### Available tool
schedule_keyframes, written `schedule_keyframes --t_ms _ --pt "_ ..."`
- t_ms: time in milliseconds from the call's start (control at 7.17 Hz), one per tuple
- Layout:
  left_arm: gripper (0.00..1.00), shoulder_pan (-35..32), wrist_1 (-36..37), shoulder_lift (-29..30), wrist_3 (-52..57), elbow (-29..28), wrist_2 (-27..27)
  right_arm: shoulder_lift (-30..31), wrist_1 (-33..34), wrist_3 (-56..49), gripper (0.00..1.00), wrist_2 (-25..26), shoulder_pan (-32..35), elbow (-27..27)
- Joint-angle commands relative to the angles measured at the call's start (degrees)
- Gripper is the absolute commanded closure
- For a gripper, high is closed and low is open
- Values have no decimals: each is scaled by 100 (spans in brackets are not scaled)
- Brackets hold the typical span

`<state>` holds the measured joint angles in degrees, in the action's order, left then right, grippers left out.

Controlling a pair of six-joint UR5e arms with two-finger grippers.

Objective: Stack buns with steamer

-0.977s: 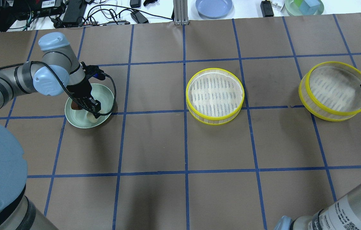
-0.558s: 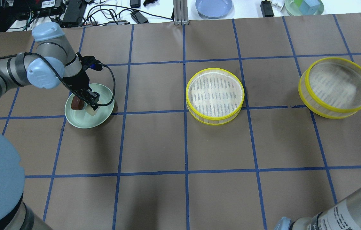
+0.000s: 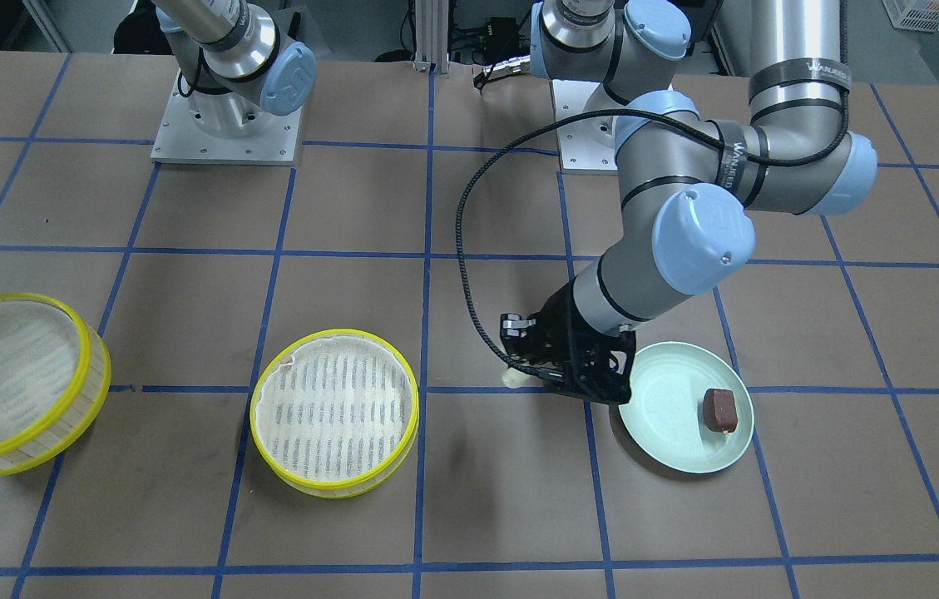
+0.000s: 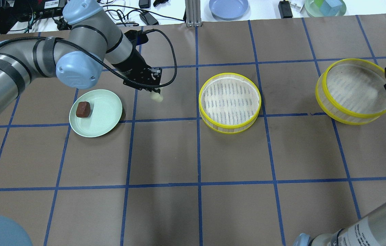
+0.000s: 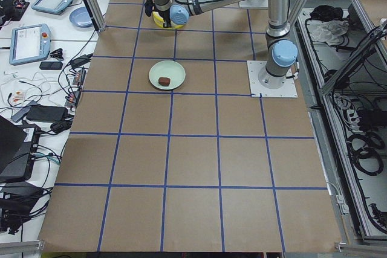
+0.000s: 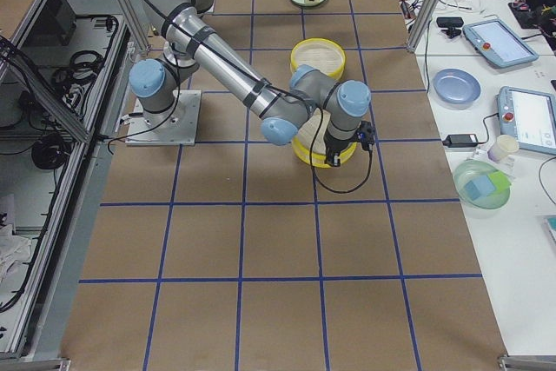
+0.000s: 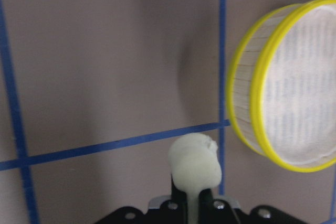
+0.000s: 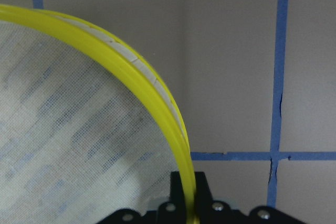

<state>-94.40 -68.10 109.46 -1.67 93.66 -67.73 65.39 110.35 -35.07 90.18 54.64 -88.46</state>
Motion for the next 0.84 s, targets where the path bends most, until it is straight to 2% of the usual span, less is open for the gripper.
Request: schedule_keyframes --t_ms 0,140,419,698 --pt "100 -341 838 215 -667 91 1030 140 -215 349 100 -10 221 -13" --pt "100 -560 1051 356 -721 126 1365 184 -224 439 100 -18 336 -13" --pt "100 -685 1665 794 -835 153 1386 289 -233 790 100 -88 424 -83" --pt "100 -694 1984 1182 -835 162 1386 403 -225 1026 100 -89 635 -171"
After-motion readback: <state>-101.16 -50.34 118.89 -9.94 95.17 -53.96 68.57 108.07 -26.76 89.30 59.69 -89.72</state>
